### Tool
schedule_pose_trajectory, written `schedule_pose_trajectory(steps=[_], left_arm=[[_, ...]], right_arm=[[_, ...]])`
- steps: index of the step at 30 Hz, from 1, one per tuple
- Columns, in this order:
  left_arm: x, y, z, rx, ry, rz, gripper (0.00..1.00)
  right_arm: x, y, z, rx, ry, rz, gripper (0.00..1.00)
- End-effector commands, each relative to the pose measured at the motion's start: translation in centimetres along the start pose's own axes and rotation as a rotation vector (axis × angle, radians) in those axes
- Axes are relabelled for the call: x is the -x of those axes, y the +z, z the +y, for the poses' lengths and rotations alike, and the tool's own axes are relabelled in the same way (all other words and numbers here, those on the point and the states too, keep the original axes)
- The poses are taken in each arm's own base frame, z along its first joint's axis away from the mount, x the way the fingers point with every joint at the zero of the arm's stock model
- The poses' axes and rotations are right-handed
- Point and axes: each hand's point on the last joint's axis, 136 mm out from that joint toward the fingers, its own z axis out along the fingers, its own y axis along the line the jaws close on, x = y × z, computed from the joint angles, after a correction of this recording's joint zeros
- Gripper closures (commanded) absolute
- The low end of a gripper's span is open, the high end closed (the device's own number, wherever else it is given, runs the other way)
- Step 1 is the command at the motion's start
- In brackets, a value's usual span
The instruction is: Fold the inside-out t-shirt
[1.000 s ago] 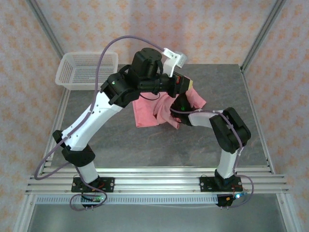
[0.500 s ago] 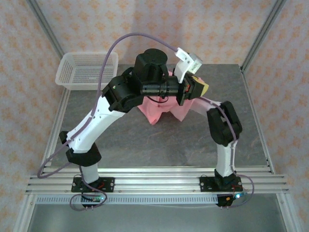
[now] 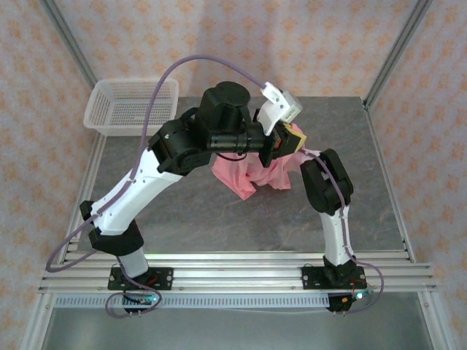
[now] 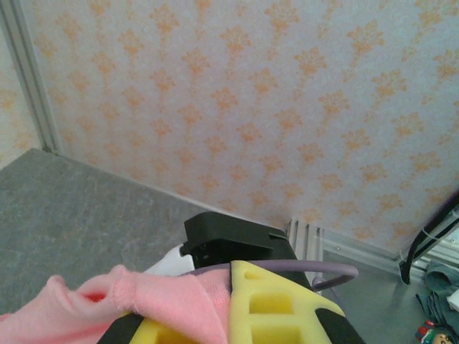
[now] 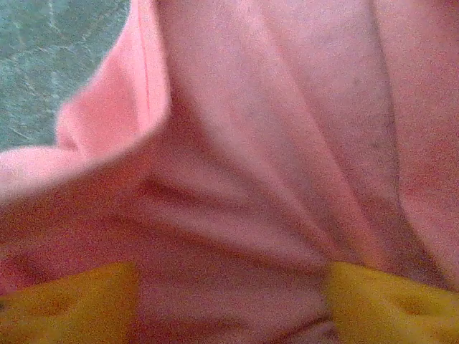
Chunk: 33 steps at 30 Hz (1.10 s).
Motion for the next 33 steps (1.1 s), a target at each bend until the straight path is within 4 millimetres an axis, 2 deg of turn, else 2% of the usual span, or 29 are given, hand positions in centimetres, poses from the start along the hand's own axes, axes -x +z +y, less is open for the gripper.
schedule_pose_trajectory(steps=[1,6,10,11,12,14,15,16,17,19,20,22,24,28,30,33], left_arm=[[5.3,-4.0,-2.0,-0.015,0.072,-0.176,1.00],[7.2,-5.8,-2.4,0.004,0.126,-0.233,1.00],[7.3,-6.5,-1.8,0.053,0.144,-0.242,1.00],[7.3,-6.6,-1.6,0.068,0.145,-0.240,1.00],[7.3,-6.8,-1.5,0.078,0.148,-0.241,1.00],[7.4,-7.2,-0.9,0.118,0.147,-0.247,1.00],[7.5,-7.5,-0.3,0.154,0.146,-0.250,1.00],[7.5,-7.9,0.4,0.199,0.139,-0.253,1.00],[7.5,-8.4,1.8,0.277,0.120,-0.256,1.00],[7.4,-10.1,5.9,0.481,0.027,-0.266,1.00],[6.9,-11.6,8.6,0.593,-0.057,-0.270,1.00],[4.8,-14.2,13.7,0.748,-0.248,-0.258,1.00],[1.3,-16.1,18.5,0.862,-0.405,-0.201,1.00],[-5.0,-17.3,24.0,1.003,-0.468,-0.088,1.00],[-9.3,-18.6,27.0,1.092,-0.555,-0.038,1.00],[-16.2,-20.5,29.7,1.199,-0.690,0.062,1.00]], right_arm=[[-5.6,0.9,-4.3,-0.213,-0.079,0.207,0.15],[-8.9,3.1,-4.1,-0.231,-0.121,0.349,0.16],[-10.3,4.0,-3.7,-0.239,-0.133,0.381,0.30],[-10.4,4.0,-3.4,-0.219,-0.132,0.381,0.36],[-10.4,3.9,-3.0,-0.200,-0.128,0.381,0.48],[-9.9,3.2,-2.4,-0.172,-0.123,0.363,0.82],[-9.3,2.6,-2.1,-0.155,-0.121,0.341,0.95],[-8.7,1.8,-1.6,-0.138,-0.117,0.317,1.00],[-8.0,0.8,-1.1,-0.113,-0.113,0.290,1.00],[-7.1,-1.5,0.1,-0.048,-0.108,0.247,1.00],[-6.9,-2.9,0.7,-0.011,-0.102,0.227,1.00],[-6.8,-5.5,2.0,0.077,-0.093,0.174,1.00],[-7.1,-8.6,3.7,0.193,-0.100,0.121,1.00],[-8.2,-15.5,6.7,0.403,-0.200,0.022,1.00],[-8.1,-18.8,7.2,0.455,-0.217,-0.040,1.00],[-6.8,-23.3,7.7,0.497,-0.234,-0.127,1.00]])
